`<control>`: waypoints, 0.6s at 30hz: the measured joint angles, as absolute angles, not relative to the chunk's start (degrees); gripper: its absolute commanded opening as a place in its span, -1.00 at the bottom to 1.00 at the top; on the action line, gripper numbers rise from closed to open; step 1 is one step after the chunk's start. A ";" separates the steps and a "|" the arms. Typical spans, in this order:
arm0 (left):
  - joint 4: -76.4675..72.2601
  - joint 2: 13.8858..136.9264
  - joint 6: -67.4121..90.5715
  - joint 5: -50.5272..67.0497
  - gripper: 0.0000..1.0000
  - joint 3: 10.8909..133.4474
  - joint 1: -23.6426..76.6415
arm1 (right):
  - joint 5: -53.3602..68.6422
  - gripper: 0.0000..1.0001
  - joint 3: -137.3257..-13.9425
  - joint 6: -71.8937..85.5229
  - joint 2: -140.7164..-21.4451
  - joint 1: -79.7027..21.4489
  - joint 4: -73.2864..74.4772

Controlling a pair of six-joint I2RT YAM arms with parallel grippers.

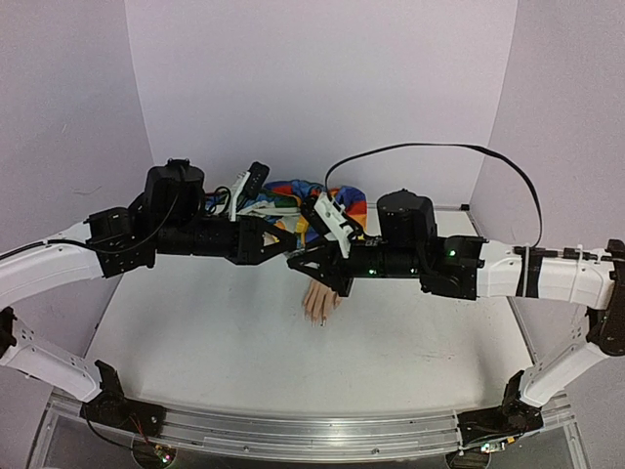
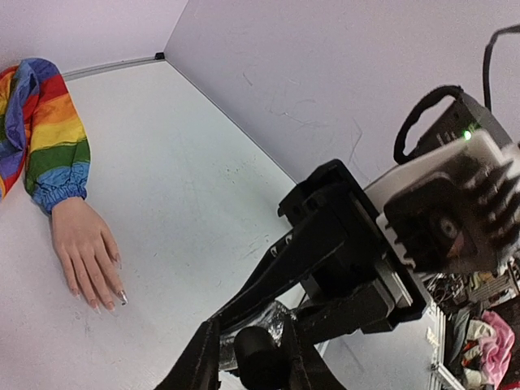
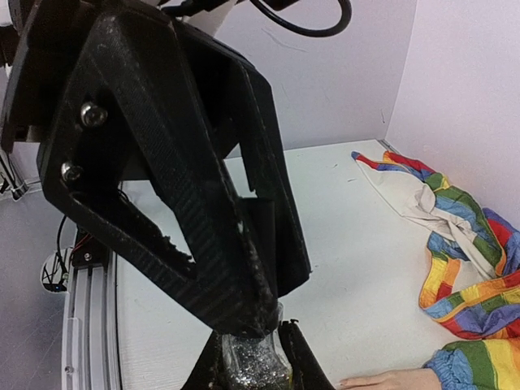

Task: Paint the nails

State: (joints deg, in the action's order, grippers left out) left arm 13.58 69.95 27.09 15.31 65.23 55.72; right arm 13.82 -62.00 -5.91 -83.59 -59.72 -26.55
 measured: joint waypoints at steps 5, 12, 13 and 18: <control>14.31 71.24 26.70 14.35 -1.00 66.15 55.81 | 12.82 -1.00 -62.22 -6.26 -84.64 -59.81 -26.20; 16.25 71.29 26.89 8.64 -1.00 66.22 56.21 | 8.16 0.85 -62.24 -5.98 -84.93 -60.20 -26.09; 17.61 71.26 26.89 6.00 -1.00 66.22 56.18 | 6.35 0.91 -62.24 -5.98 -84.95 -60.27 -25.87; 22.63 71.02 26.96 -8.60 -1.00 63.48 55.72 | -3.14 0.96 -62.04 -5.89 -84.97 -60.42 -22.74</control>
State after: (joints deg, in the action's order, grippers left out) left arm 22.63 71.02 26.96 -8.60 63.48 55.72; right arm -3.14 -62.04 -5.89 -84.97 -60.42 -22.74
